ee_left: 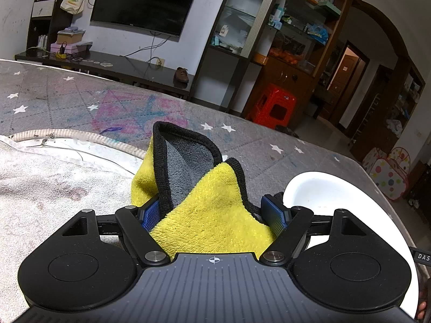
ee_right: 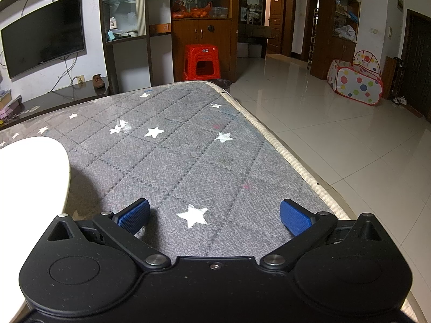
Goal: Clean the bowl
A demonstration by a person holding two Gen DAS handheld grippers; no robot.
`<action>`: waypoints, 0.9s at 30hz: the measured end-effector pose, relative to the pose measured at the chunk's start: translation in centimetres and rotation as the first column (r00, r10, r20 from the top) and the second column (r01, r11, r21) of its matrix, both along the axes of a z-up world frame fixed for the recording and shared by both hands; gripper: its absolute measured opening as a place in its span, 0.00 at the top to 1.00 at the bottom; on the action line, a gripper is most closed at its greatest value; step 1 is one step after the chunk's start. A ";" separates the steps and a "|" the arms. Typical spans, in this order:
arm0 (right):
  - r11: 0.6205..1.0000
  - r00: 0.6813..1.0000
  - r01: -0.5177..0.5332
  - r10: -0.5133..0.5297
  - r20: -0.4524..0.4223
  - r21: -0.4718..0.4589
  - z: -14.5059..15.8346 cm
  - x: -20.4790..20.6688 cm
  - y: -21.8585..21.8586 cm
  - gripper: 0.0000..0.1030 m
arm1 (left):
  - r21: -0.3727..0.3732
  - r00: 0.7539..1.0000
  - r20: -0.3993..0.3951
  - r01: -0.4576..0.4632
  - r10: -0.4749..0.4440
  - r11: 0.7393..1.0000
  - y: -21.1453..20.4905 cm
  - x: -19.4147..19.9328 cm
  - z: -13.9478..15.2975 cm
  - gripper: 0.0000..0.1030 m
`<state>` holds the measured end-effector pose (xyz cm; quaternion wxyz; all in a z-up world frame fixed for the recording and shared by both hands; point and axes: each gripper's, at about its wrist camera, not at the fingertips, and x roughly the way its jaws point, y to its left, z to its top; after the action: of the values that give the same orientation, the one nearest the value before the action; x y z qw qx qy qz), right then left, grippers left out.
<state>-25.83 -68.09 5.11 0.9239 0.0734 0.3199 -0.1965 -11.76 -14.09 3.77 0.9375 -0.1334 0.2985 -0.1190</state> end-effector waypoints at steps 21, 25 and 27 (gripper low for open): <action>1.000 1.000 0.000 0.000 0.000 0.000 0.0 0.0 0.0 0.00 | -0.005 1.000 0.000 0.000 0.000 1.000 0.0 -0.1 0.3 0.25; 1.000 1.000 0.000 0.000 0.000 0.000 0.0 0.0 0.0 0.00 | -0.005 1.000 0.000 0.000 0.000 1.000 0.1 -0.1 0.3 0.25; 1.000 1.000 0.000 0.000 0.000 0.000 0.0 0.0 0.0 0.00 | -0.005 1.000 0.000 0.000 0.000 1.000 0.0 -0.1 0.3 0.25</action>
<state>-25.83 -68.09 5.14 0.9239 0.0734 0.3199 -0.1965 -11.83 -14.10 4.09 0.9372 -0.1355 0.2982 -0.1198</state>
